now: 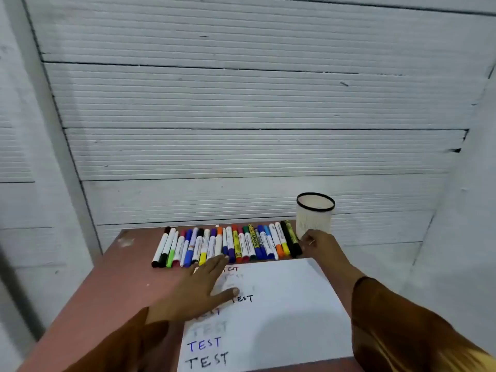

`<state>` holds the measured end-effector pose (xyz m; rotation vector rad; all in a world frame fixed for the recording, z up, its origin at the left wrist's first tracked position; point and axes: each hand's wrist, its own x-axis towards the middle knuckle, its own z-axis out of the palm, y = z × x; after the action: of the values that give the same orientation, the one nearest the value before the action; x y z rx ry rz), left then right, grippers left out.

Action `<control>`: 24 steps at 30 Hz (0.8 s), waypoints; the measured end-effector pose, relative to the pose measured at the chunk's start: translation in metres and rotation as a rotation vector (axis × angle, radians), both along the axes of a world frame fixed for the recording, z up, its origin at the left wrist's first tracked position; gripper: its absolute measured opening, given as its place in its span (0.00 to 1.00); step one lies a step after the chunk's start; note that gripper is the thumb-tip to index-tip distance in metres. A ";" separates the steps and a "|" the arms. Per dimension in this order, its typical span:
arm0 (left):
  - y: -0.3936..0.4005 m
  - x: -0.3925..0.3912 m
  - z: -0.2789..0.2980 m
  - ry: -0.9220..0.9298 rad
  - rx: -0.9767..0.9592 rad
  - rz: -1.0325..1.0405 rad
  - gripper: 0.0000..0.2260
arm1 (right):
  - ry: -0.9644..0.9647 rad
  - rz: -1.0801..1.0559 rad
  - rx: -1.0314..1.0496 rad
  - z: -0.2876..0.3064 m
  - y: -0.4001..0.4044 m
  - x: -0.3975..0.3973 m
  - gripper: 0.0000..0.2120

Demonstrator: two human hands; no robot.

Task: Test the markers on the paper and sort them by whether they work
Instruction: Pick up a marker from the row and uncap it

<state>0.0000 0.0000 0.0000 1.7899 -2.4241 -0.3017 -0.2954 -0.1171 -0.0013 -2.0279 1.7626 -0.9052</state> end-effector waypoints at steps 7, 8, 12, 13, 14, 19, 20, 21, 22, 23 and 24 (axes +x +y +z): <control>0.011 0.003 -0.020 -0.090 0.057 -0.034 0.45 | 0.228 0.027 -0.015 -0.009 0.010 0.012 0.07; 0.010 0.005 -0.022 -0.102 0.046 -0.035 0.45 | 0.223 0.017 -0.022 -0.008 0.012 0.013 0.06; 0.012 0.009 -0.027 -0.114 0.037 -0.046 0.45 | 0.311 -0.077 -0.022 -0.002 0.018 0.011 0.06; 0.012 0.009 -0.028 -0.115 0.030 -0.048 0.45 | 0.312 -0.098 -0.013 0.000 0.018 0.012 0.06; 0.012 0.008 -0.028 -0.111 0.023 -0.049 0.45 | 0.310 -0.109 0.005 0.001 0.019 0.013 0.06; 0.014 0.008 -0.029 -0.090 0.033 -0.053 0.45 | 0.189 -0.145 0.005 0.002 0.020 0.025 0.05; 0.015 0.009 -0.028 -0.083 0.041 -0.051 0.46 | 0.095 -0.145 -0.006 0.002 0.021 0.028 0.03; 0.015 0.009 -0.028 -0.082 0.047 -0.052 0.47 | -0.009 -0.166 0.006 0.002 0.021 0.031 0.01; 0.014 0.009 -0.029 -0.083 0.048 -0.054 0.48 | -0.114 -0.198 0.019 0.002 0.021 0.033 0.01; 0.014 0.009 -0.029 -0.078 0.042 -0.053 0.49 | -0.201 -0.229 0.024 0.004 0.022 0.035 0.01; 0.014 0.009 -0.028 -0.068 0.045 -0.050 0.50 | -0.266 -0.258 0.026 0.007 0.024 0.037 0.01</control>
<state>0.0091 0.0144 -0.0281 1.7886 -2.5311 -0.3068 -0.2580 -0.0931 0.0061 -1.5989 1.8967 -1.1609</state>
